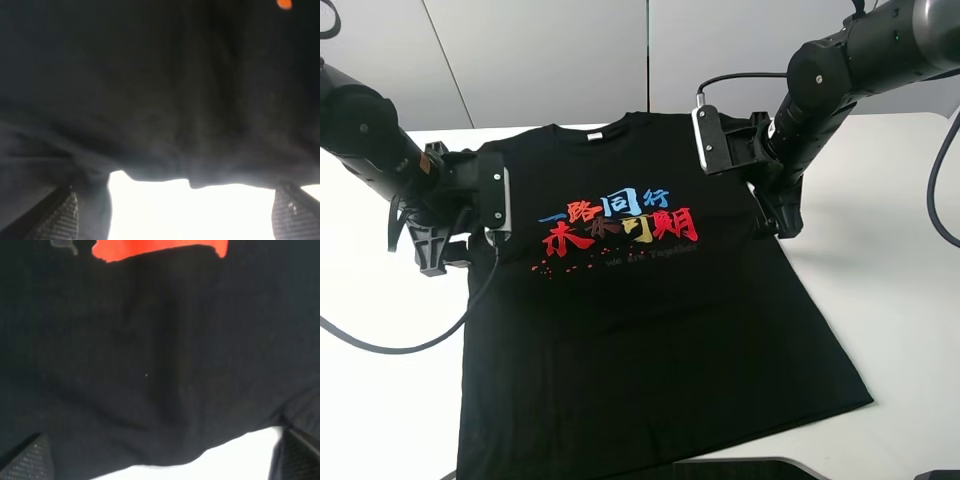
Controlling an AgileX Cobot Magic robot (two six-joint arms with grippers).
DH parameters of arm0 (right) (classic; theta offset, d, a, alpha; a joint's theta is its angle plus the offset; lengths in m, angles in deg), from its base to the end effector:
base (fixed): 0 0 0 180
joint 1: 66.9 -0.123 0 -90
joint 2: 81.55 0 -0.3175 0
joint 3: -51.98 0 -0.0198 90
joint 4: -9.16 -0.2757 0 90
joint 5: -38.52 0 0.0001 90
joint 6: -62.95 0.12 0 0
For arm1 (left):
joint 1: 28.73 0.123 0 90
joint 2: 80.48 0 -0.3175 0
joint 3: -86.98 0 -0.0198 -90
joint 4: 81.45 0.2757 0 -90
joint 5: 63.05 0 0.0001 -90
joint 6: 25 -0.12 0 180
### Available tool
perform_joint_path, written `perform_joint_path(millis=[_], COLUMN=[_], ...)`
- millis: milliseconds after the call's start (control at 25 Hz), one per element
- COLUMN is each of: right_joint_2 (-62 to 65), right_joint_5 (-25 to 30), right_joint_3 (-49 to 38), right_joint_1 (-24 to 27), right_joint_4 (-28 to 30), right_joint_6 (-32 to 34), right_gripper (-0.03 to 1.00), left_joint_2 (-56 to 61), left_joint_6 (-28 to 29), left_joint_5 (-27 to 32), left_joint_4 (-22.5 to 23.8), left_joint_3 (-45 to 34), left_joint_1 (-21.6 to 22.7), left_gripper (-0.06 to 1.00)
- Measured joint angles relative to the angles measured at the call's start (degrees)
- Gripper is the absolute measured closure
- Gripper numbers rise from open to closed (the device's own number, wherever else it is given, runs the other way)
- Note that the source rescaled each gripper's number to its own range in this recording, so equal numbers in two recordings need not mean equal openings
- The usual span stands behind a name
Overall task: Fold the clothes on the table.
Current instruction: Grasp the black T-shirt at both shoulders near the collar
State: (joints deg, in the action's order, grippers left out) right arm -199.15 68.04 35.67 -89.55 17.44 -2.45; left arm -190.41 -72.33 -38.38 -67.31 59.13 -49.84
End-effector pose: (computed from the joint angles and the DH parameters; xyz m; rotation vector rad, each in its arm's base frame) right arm 0.3669 0.1439 0.1128 -2.1270 1.9605 -0.2738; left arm 0.3266 -0.1130 0.1172 1.8472 2.1860 0.2914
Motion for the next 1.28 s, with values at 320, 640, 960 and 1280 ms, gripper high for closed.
perform_joint_path(millis=[320,640,960,1280], right_joint_2=[-0.1,-2.8,-2.8,-2.8], right_joint_5=[-3.1,-4.6,-6.7,-6.9], right_joint_3=[0.0,0.0,0.1,0.1], right_joint_1=[0.0,0.0,0.4,1.5], right_joint_4=[0.0,1.7,1.7,1.9], right_joint_6=[0.0,0.1,0.7,1.4], right_gripper=[-0.01,-0.01,-0.01,-0.01], left_joint_2=[-3.2,-5.2,-6.8,-7.7], left_joint_6=[0.3,0.6,0.7,0.7], left_joint_5=[-1.6,-2.0,-2.1,-1.5], left_joint_4=[0.0,0.0,0.0,0.0], left_joint_3=[0.0,0.0,0.5,1.0], left_joint_1=[0.0,0.0,0.0,0.0], left_gripper=[-0.06,-0.06,-0.06,-0.05])
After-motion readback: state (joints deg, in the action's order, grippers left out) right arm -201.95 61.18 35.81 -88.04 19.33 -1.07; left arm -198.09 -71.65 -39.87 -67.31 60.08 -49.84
